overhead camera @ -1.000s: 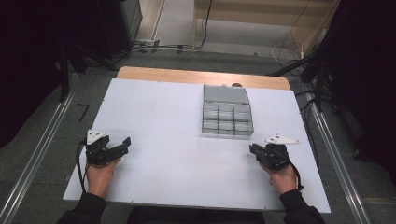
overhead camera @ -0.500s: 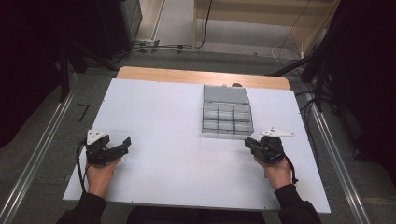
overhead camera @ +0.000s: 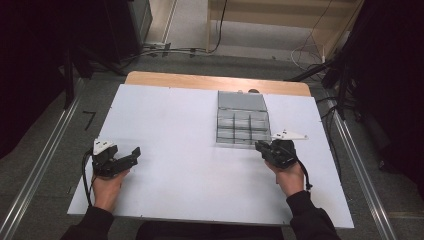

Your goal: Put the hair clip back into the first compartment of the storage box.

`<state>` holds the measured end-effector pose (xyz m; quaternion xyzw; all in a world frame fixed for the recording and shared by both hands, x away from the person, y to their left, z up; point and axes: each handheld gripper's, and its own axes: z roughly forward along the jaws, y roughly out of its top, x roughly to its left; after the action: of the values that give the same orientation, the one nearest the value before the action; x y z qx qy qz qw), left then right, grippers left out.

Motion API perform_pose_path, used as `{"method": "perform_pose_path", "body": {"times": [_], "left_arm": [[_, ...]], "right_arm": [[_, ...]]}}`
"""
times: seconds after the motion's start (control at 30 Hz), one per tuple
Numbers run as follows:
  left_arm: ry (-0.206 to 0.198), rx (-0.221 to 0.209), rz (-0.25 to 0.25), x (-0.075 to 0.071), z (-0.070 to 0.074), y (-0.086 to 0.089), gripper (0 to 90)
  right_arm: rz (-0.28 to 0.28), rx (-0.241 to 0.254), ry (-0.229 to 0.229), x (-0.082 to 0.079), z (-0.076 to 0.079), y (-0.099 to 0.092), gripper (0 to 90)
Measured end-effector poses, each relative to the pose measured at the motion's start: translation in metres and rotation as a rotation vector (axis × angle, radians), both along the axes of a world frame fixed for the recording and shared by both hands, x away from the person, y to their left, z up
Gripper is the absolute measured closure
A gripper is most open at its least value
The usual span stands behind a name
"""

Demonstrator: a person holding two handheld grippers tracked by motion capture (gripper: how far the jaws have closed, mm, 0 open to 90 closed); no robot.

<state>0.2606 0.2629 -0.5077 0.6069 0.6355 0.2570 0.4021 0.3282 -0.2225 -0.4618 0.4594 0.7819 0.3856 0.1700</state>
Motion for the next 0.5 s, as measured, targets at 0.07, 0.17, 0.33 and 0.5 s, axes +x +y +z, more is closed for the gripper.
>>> {"method": "perform_pose_path", "body": {"times": [0.07, 0.17, 0.33, 0.5], "left_arm": [[-0.002, 0.000, -0.003, 0.000, 0.000, 0.000, 15.0], [-0.001, -0.001, -0.003, 0.000, 0.000, 0.000, 15.0], [-0.001, 0.001, -0.002, 0.000, 0.000, 0.000, 15.0], [-0.002, 0.001, -0.004, 0.000, 0.000, 0.000, 15.0]], "right_arm": [[0.001, -0.001, -0.002, 0.001, 0.000, 0.002, 77.8], [0.007, -0.002, -0.004, 0.003, 0.001, 0.006, 77.9], [0.010, 0.000, -0.006, 0.006, 0.002, 0.010, 77.9], [0.012, 0.009, -0.009, 0.010, 0.004, 0.014, 77.9]]}}
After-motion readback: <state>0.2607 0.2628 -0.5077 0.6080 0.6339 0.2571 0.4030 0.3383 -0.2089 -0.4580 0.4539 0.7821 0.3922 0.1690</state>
